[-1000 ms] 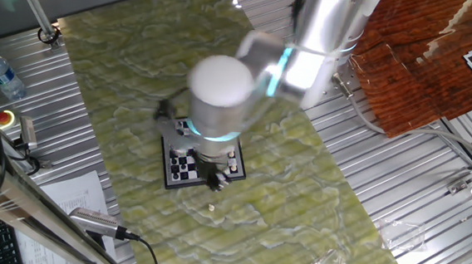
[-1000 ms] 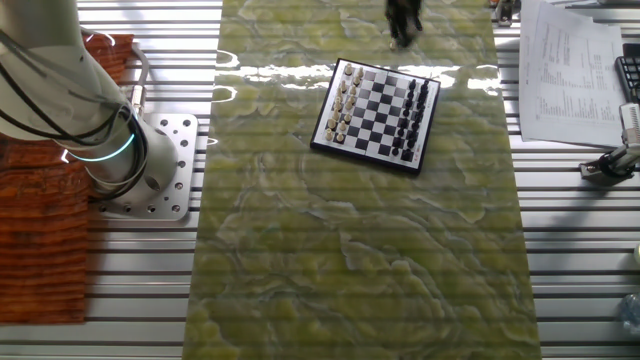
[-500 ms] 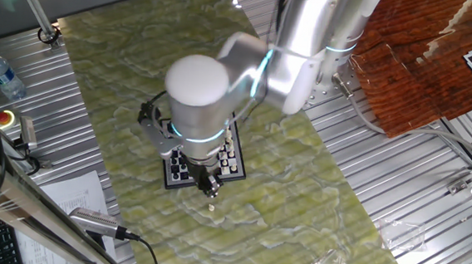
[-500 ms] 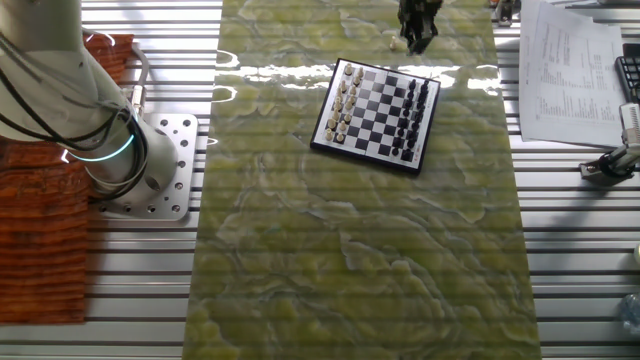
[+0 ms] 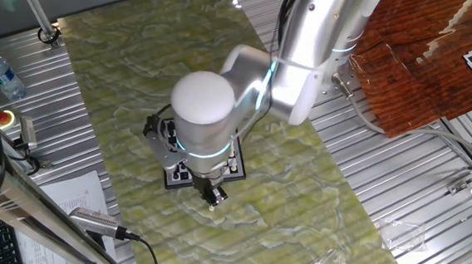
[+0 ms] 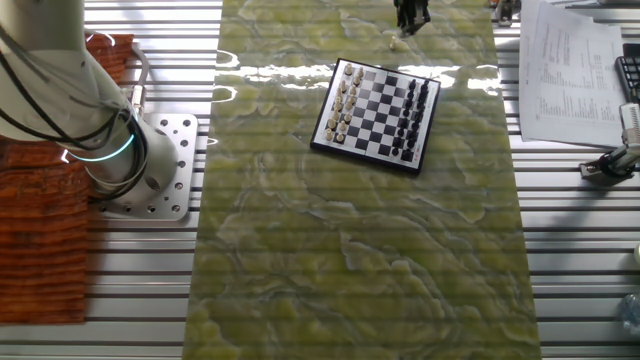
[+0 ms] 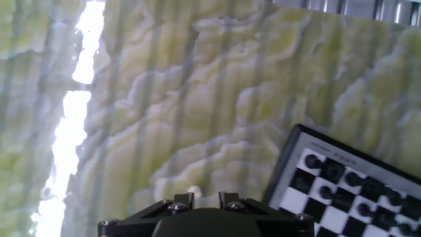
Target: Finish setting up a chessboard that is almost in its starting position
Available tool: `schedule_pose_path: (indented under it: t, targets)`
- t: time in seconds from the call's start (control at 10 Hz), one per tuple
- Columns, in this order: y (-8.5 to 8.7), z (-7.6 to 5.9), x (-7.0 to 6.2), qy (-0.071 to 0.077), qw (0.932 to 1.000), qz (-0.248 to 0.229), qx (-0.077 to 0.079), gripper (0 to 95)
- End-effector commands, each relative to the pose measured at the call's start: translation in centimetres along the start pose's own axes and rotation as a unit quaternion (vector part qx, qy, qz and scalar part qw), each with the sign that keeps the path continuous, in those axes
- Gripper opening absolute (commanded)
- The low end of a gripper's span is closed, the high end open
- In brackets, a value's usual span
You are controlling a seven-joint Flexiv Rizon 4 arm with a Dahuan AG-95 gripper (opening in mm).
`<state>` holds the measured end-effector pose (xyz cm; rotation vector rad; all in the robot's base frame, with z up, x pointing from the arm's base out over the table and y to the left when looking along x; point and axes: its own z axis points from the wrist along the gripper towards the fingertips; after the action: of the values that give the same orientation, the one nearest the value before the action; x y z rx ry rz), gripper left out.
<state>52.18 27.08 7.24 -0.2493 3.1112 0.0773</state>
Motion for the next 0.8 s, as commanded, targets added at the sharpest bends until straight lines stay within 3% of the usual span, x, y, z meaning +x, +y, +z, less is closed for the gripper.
schedule_pose_path:
  t: [0.1,0.8]
  targets:
    - [0.0,0.9,-0.2,-0.006,1.0000,0.000,0.001,19.0]
    - [0.3,2.2,-0.5,-0.008,0.9999,0.013,0.008,19.0]
